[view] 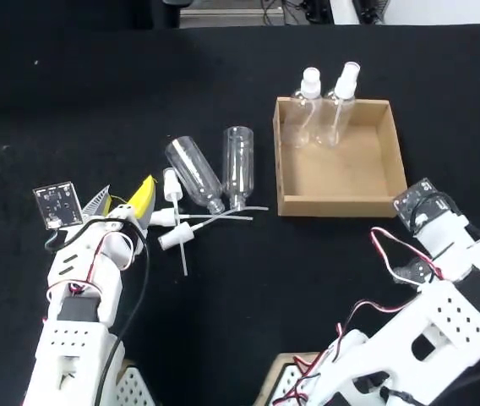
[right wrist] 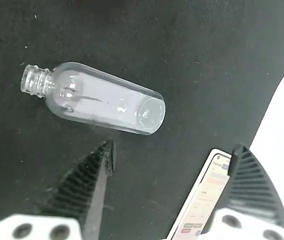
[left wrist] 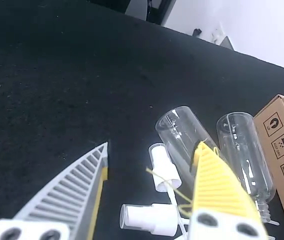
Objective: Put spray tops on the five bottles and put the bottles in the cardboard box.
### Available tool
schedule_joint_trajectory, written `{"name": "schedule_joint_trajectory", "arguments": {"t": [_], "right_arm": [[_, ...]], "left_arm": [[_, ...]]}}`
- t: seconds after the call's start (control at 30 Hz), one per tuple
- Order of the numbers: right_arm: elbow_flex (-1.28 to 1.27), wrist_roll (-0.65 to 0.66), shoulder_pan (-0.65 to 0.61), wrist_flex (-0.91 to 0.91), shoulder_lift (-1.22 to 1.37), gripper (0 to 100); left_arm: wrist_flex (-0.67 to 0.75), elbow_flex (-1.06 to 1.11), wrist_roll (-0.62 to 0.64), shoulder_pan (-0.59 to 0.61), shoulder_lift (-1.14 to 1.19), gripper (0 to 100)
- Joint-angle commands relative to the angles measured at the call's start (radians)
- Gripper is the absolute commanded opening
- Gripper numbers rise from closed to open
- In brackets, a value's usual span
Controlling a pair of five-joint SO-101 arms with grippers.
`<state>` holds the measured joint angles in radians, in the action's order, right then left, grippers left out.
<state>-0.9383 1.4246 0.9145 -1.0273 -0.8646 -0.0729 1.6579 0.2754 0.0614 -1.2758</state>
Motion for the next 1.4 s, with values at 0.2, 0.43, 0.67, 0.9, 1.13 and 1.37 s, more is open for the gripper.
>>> {"name": "schedule_joint_trajectory", "arguments": {"t": [0.2,0.43,0.67,0.9,1.13,1.37], "right_arm": [[0.18,0.029,0.006,-0.003,0.268,33.5],[0.191,0.325,-0.015,-0.014,0.354,33.5],[0.186,0.706,0.026,-0.204,0.32,33.3],[0.111,0.707,0.066,0.035,0.404,33.2],[0.073,0.707,0.083,0.127,0.507,33.2],[0.068,0.707,0.08,0.127,0.552,21.9]], "left_arm": [[0.023,-0.058,-0.008,-0.013,-0.015,27],[0.023,-0.058,-0.008,-0.013,-0.015,27],[0.023,-0.058,-0.008,-0.013,-0.015,27],[0.023,-0.058,-0.008,-0.013,-0.015,27],[0.023,-0.058,-0.008,-0.013,-0.015,27],[0.023,-0.058,-0.008,-0.013,-0.015,27]]}}
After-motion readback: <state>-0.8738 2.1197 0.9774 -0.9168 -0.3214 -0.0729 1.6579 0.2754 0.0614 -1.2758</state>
